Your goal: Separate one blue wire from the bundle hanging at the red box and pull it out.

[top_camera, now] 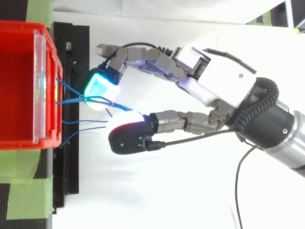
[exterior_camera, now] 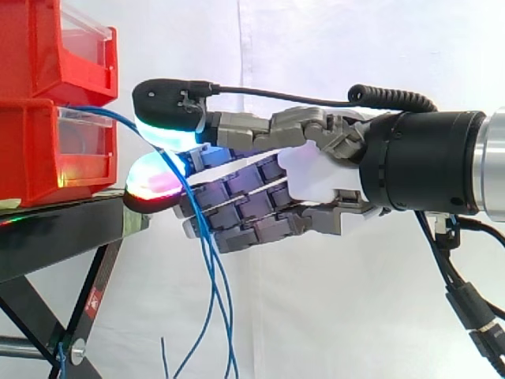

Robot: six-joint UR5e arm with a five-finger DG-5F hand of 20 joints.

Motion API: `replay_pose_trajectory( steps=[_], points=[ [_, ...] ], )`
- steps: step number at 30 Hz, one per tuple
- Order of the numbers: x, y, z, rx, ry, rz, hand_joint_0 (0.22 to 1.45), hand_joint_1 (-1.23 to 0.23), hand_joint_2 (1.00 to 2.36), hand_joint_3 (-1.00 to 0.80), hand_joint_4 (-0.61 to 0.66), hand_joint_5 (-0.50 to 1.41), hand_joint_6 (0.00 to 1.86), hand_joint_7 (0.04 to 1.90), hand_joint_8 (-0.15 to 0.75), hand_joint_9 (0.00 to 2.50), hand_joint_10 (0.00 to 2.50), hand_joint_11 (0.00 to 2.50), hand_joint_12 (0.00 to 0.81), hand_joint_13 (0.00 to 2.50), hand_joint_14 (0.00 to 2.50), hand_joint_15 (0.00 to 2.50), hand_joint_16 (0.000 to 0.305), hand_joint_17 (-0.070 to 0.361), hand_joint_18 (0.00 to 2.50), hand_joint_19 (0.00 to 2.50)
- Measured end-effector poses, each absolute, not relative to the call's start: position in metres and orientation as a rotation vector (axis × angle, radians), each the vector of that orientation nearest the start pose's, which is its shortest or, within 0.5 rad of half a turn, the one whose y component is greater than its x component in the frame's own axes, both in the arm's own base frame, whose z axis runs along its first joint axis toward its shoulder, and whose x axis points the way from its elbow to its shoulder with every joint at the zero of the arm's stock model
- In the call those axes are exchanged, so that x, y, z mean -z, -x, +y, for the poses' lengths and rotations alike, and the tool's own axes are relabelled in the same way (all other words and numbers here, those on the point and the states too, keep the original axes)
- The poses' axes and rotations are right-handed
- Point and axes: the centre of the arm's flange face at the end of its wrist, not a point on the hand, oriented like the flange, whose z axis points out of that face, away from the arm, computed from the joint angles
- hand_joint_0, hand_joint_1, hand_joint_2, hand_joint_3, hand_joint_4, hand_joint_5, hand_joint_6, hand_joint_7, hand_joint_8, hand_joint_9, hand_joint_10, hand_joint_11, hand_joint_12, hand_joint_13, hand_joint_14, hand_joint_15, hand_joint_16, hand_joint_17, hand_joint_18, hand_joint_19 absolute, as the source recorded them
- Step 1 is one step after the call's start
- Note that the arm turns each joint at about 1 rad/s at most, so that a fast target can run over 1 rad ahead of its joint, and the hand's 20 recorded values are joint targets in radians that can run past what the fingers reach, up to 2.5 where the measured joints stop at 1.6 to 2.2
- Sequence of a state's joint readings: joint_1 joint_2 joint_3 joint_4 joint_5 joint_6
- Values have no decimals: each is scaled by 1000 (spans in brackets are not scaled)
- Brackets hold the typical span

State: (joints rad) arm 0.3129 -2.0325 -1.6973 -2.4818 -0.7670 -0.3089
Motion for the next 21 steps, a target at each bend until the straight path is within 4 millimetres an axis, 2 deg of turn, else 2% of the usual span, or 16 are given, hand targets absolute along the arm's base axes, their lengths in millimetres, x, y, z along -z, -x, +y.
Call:
replay_pose_trajectory(
  steps=[21],
  points=[
    [-237, -631, -8, -674, -1223, 949, 621, -758, 1006, -431, 265, -157, 757, 888, 316, 303, 0, 0, 387, 229, 3, 132, 55, 124, 293, 43]
  ],
)
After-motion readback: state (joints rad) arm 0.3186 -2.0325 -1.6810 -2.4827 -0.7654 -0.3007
